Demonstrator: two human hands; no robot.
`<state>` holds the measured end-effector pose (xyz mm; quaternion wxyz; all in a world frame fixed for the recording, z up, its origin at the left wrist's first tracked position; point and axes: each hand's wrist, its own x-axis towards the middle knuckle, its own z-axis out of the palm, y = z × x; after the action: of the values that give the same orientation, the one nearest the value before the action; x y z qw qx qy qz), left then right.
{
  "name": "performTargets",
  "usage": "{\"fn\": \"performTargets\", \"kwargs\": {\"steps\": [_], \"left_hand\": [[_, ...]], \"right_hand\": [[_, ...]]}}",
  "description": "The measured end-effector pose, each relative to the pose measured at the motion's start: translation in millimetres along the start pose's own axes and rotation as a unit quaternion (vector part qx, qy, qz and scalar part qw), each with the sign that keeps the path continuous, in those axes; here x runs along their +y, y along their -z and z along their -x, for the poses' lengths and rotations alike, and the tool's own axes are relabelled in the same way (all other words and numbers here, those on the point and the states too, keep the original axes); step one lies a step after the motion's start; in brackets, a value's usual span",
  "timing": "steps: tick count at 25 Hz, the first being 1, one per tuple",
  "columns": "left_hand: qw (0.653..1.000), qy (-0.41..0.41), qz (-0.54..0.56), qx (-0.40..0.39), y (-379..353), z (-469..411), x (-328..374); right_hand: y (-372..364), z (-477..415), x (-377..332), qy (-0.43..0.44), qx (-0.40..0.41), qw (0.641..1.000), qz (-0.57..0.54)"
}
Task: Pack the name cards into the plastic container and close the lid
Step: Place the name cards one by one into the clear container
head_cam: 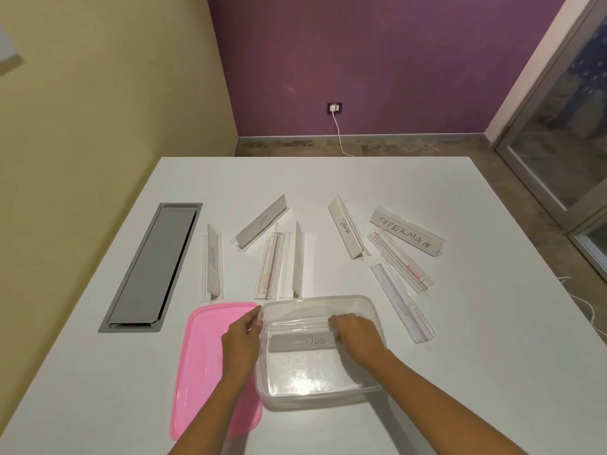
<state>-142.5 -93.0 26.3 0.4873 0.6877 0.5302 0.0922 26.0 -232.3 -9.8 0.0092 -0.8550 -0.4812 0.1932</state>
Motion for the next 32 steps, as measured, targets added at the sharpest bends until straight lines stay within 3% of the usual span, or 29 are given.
{"fn": "performTargets", "kwargs": {"steps": [3, 6, 8, 10, 13, 15, 17, 21, 25, 29, 32], "left_hand": [[1.0, 0.003, 0.002, -0.001, 1, -1, 0], [1.0, 0.013, 0.0, 0.0, 0, -4, -1], [1.0, 0.023, 0.0, 0.0, 1, -7, -3], [1.0, 0.031, 0.005, 0.002, 0, -9, -3], [0.999, 0.037, 0.012, 0.005, -1, -9, -2], [0.999, 0.039, 0.016, 0.007, -1, -9, -3], [0.999, 0.039, 0.018, 0.009, -1, -9, -3], [0.999, 0.041, 0.024, 0.008, -2, -9, -6], [0.998, 0.047, 0.04, 0.009, -2, -10, -7], [0.998, 0.044, 0.045, 0.011, -3, -12, -7], [0.998, 0.044, 0.048, 0.009, -3, -11, -7]], "right_hand": [[2, 5, -4, 0.013, 0.048, 0.998, -0.043], [12, 16, -3, 0.04, 0.243, 0.963, -0.11], [21, 19, 9, -0.002, 0.37, 0.921, -0.12], [27, 19, 33, -0.104, 0.404, 0.896, -0.152], [23, 17, 76, -0.304, 0.293, 0.881, -0.215], [12, 19, 97, -0.367, 0.198, 0.883, -0.214], [1, 21, 107, -0.362, 0.163, 0.896, -0.2], [-8, 21, 111, -0.344, 0.196, 0.896, -0.2], [5, 14, 109, -0.391, 0.221, 0.838, -0.31], [38, 26, 98, -0.348, 0.17, 0.751, -0.535], [53, 36, 86, -0.259, 0.143, 0.729, -0.617]]}}
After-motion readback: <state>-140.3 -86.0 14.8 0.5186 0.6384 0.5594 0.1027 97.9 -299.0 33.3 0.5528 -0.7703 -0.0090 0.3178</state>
